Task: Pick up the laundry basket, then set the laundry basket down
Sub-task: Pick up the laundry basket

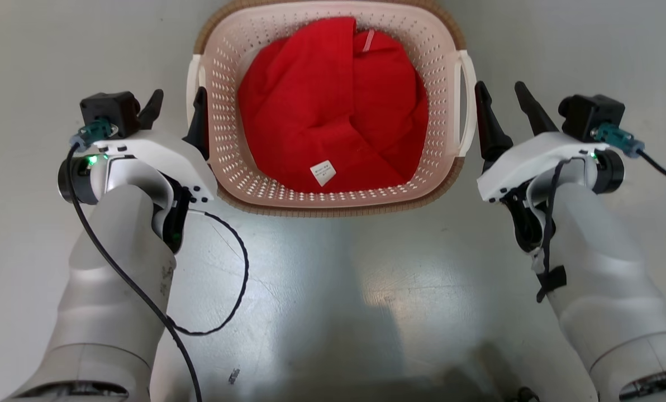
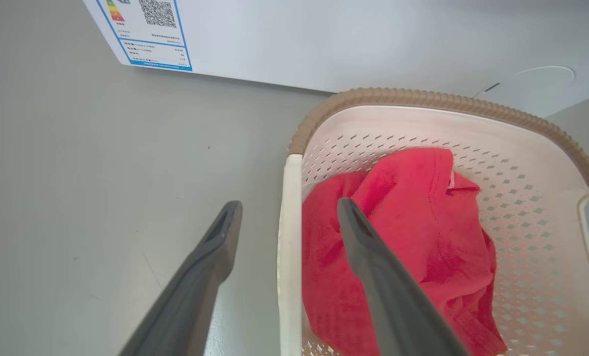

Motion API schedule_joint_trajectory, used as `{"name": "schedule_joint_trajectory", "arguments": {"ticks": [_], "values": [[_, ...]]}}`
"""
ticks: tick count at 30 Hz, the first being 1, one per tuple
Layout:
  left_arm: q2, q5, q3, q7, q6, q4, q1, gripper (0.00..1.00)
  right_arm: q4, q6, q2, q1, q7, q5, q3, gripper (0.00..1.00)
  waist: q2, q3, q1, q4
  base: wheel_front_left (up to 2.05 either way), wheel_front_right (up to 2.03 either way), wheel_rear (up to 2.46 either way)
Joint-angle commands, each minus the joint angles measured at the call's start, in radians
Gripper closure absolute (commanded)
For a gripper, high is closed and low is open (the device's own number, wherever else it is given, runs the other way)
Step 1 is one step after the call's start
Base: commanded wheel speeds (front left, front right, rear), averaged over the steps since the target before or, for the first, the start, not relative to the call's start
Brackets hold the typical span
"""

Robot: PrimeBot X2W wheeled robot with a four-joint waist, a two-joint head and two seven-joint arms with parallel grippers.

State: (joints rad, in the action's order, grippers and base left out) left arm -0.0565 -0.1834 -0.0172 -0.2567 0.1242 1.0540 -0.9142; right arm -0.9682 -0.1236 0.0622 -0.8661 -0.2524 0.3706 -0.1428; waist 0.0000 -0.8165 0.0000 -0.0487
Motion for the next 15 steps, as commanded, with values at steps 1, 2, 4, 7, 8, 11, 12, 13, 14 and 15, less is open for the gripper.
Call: {"name": "schedule_joint_trajectory", "arguments": {"ticks": [1,2,4,7,8,11,12,13,14,15], "values": [[-0.033,0.001,-0.018,-0.005,0.004,0.002,-0.001,0.0,-0.006,-0.007,-0.012,0.001,-0.009,0.016,-0.026,0.0,0.0,-0.017,0.0,-0.002,0.0,0.0,0.0],[-0.035,0.002,-0.018,-0.005,0.003,0.012,-0.009,0.0,-0.021,-0.007,-0.012,-0.009,-0.009,0.022,-0.034,0.0,0.0,-0.023,0.0,-0.002,0.0,0.0,0.0],[-0.038,0.003,-0.015,-0.005,0.003,0.03,-0.023,0.0,-0.051,-0.007,-0.012,-0.031,-0.009,0.043,-0.056,0.0,0.0,-0.035,0.0,-0.002,0.0,0.0,0.0],[-0.041,0.005,-0.007,-0.005,0.004,0.056,-0.045,0.0,-0.084,-0.007,-0.012,-0.062,-0.009,0.088,-0.098,0.0,0.0,-0.052,0.0,-0.002,0.0,0.0,0.0],[-0.042,0.004,-0.004,-0.005,0.004,0.067,-0.053,0.0,-0.096,-0.007,-0.012,-0.072,-0.009,0.097,-0.113,0.0,0.0,-0.058,0.0,-0.003,0.0,0.0,0.0],[-0.044,0.0,0.002,-0.005,0.005,0.091,-0.077,0.0,-0.131,-0.007,-0.012,-0.101,-0.009,0.122,-0.139,0.0,0.0,-0.076,0.0,-0.004,0.0,0.0,0.0],[-0.044,-0.001,0.005,-0.005,0.005,0.096,-0.086,0.0,-0.143,-0.007,-0.012,-0.111,-0.009,0.129,-0.147,0.0,0.0,-0.084,0.0,-0.003,0.0,0.0,0.0],[-0.043,-0.003,0.007,-0.005,0.005,0.099,-0.094,0.0,-0.153,-0.007,-0.012,-0.12,-0.009,0.136,-0.155,0.0,0.0,-0.091,0.0,-0.002,0.0,0.0,0.0],[-0.042,-0.005,0.01,-0.005,0.005,0.103,-0.102,0.0,-0.16,-0.007,-0.012,-0.129,-0.009,0.143,-0.161,0.0,0.0,-0.098,0.0,-0.002,0.0,0.0,0.0],[-0.04,-0.006,0.014,-0.005,0.005,0.106,-0.11,0.0,-0.164,-0.007,-0.012,-0.136,-0.009,0.149,-0.168,0.0,0.0,-0.103,0.0,-0.001,0.0,0.0,0.0]]}}
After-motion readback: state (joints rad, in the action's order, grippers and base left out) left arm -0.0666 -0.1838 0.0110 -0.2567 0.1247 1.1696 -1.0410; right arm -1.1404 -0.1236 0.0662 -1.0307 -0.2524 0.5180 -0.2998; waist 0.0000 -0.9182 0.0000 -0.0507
